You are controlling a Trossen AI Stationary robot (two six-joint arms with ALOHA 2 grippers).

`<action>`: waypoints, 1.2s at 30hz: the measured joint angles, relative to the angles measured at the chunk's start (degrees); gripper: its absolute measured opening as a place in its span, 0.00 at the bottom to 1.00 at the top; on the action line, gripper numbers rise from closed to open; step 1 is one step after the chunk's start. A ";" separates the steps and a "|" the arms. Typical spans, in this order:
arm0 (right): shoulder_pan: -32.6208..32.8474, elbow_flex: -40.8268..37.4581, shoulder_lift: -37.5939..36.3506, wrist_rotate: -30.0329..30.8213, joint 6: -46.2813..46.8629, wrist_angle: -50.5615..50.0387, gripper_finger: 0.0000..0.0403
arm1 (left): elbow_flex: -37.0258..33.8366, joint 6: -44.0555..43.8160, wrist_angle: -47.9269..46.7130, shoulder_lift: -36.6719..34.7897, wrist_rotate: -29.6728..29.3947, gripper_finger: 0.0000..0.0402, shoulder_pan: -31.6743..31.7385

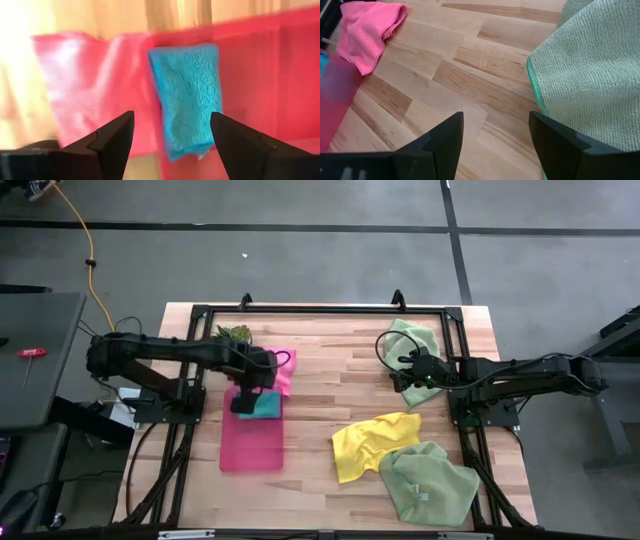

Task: Fold microfiber towels
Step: Fold the yellow microfiber towel

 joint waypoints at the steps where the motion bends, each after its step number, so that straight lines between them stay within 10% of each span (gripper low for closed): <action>1: 0.00 0.00 0.00 0.00 -0.04 0.00 0.54 | 2.03 0.02 -0.42 -0.23 -0.01 0.63 0.56; 8: 0.00 0.00 0.00 -0.01 -2.31 1.09 0.54 | 4.15 -6.55 24.03 -7.61 5.27 0.61 5.56; 22: 0.02 0.00 0.00 -3.43 -17.07 22.71 0.54 | -24.15 -25.43 84.94 -13.99 5.51 0.56 6.49; 36: 0.02 0.00 0.00 -5.01 -26.86 31.30 0.54 | -28.97 -23.55 89.30 -13.76 0.27 0.55 5.75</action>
